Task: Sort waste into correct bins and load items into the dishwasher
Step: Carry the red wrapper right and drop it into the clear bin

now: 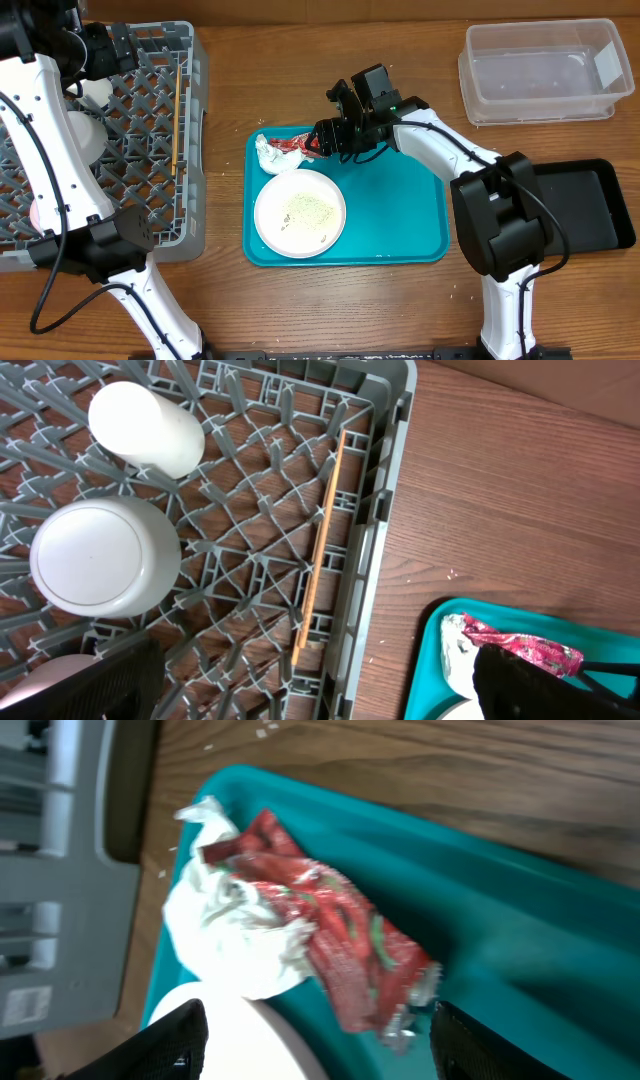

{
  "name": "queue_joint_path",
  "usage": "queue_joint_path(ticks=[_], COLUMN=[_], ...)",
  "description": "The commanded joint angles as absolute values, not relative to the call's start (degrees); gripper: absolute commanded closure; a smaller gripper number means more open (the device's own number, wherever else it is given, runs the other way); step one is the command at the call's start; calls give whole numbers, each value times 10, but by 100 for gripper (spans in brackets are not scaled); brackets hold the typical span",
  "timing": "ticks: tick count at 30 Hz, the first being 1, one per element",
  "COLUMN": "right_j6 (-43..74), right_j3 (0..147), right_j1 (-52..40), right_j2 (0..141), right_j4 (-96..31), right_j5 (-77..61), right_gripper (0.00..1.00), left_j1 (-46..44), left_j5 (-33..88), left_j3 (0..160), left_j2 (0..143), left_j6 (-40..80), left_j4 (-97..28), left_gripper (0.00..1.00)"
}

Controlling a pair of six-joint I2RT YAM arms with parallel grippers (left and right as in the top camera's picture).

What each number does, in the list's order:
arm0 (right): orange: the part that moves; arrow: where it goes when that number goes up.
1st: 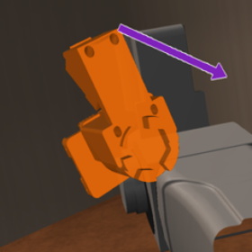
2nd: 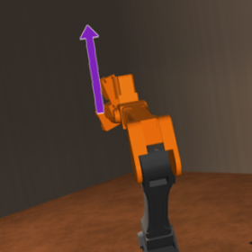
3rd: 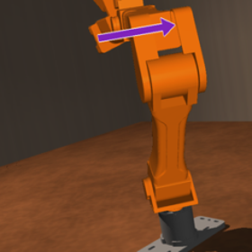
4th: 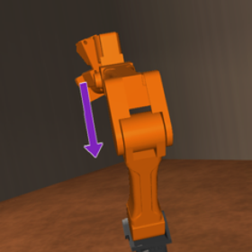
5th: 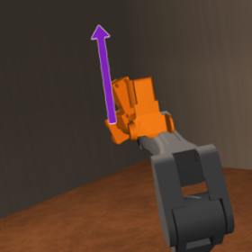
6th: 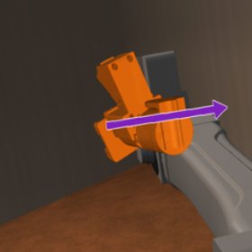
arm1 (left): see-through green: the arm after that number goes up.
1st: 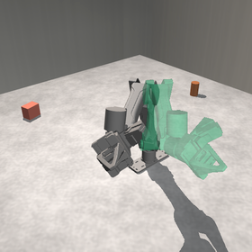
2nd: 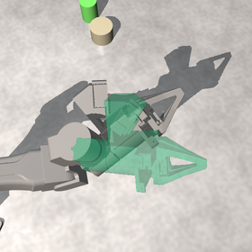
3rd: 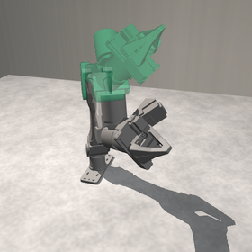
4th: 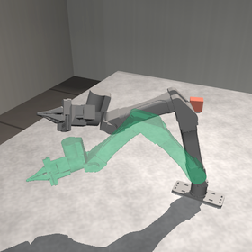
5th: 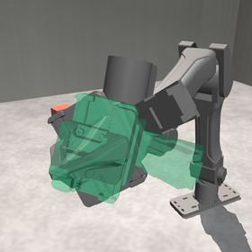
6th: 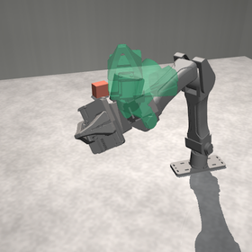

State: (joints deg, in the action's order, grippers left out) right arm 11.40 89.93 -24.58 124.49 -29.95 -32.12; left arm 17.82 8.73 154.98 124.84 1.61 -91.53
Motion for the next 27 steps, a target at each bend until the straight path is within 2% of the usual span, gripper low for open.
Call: queue_joint_path(ticks=[1,7,10,12,14,15,19,27], right_j6=[123,123,123,125,140,150,165,176], right_j3=[900,900,900,900,900,902,919,974], right_j1=[-248,-248,-249,-251,-251,-251,-234,-131], right_j2=[1260,1278,1286,1287,1287,1286,1269,1140], right_j4=[-296,-293,-285,-279,-275,-274,-286,-359], right_j5=[-273,-258,-279,-288,-288,-286,-286,-287], right_gripper=[23,21,27,41,67,75,94,96], left_j1=[176,176,176,176,176,176,176,176], left_j5=[86,86,86,86,86,86,86,86], left_j3=[1550,1550,1550,1550,1550,1550,1550,1550], left_j2=[1253,1253,1253,1253,1253,1253,1253,1253], left_j6=[23,23,23,24,23,23,23,23], left_j4=[-915,-915,-915,-915,-915,-915,-915,-915], left_gripper=[1,0,0,0,0,0,0,0])
